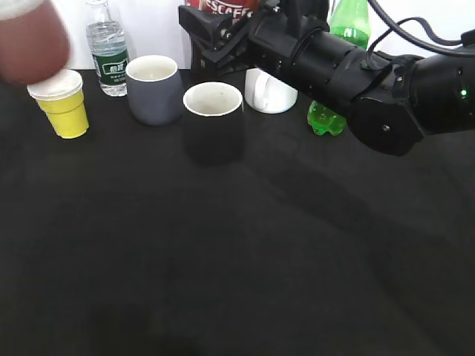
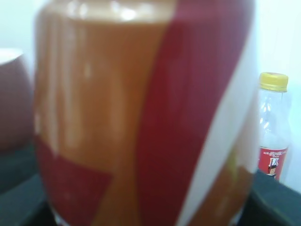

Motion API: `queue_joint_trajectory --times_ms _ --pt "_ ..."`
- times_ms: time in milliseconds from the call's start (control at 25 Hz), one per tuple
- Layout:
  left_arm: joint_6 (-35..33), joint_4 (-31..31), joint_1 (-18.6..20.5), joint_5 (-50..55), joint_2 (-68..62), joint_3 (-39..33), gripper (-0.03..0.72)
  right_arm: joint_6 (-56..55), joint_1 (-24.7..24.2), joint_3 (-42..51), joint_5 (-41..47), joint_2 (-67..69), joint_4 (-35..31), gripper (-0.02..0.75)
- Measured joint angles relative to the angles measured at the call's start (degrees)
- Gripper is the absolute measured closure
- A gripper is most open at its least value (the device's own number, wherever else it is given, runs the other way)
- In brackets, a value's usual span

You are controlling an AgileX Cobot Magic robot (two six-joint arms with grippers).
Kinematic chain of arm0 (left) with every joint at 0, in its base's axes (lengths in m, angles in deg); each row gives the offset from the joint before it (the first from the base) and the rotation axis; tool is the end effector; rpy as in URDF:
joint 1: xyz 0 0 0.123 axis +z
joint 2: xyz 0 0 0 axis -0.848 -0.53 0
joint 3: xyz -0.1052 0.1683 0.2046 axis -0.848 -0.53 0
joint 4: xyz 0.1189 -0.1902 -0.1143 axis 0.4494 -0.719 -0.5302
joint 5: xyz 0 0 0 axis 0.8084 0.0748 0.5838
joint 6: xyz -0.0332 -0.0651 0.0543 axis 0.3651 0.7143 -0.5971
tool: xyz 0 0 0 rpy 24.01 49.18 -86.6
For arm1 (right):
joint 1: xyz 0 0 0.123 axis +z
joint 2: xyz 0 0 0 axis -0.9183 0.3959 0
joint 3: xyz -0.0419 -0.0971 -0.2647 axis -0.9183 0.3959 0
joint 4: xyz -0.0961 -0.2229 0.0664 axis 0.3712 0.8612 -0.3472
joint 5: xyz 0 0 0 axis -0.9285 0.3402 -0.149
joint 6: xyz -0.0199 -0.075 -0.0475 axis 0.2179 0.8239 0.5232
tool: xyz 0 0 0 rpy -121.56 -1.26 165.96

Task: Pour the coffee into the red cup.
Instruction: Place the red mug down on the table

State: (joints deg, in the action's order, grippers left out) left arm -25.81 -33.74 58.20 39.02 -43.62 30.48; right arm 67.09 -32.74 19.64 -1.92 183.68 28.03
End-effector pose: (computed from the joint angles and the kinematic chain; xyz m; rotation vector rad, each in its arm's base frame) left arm 0.2801 -0.0107 0.2512 0.1650 1.5008 -0.0256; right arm 0.3233 0.2465 0.2373 -0.6326 1.3040 0.6765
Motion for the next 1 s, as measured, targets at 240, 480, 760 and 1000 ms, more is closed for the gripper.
queue_joint_trajectory --times_ms 240,480,760,1000 --pt "0.00 0.01 7.91 4.07 -9.81 11.50 0.620 0.00 0.00 0.00 0.00 0.00 -0.06 0.204" --pt "0.00 -0.01 9.01 5.07 -22.05 24.47 0.620 0.00 0.00 0.00 0.07 0.00 -0.11 0.204" --pt "0.41 0.09 9.01 7.77 -35.50 35.94 0.620 0.00 0.00 0.00 0.39 0.00 -0.15 0.204" --pt "2.52 0.76 9.01 5.85 -44.02 37.47 0.620 0.00 0.00 0.00 0.43 0.00 -0.17 0.204"
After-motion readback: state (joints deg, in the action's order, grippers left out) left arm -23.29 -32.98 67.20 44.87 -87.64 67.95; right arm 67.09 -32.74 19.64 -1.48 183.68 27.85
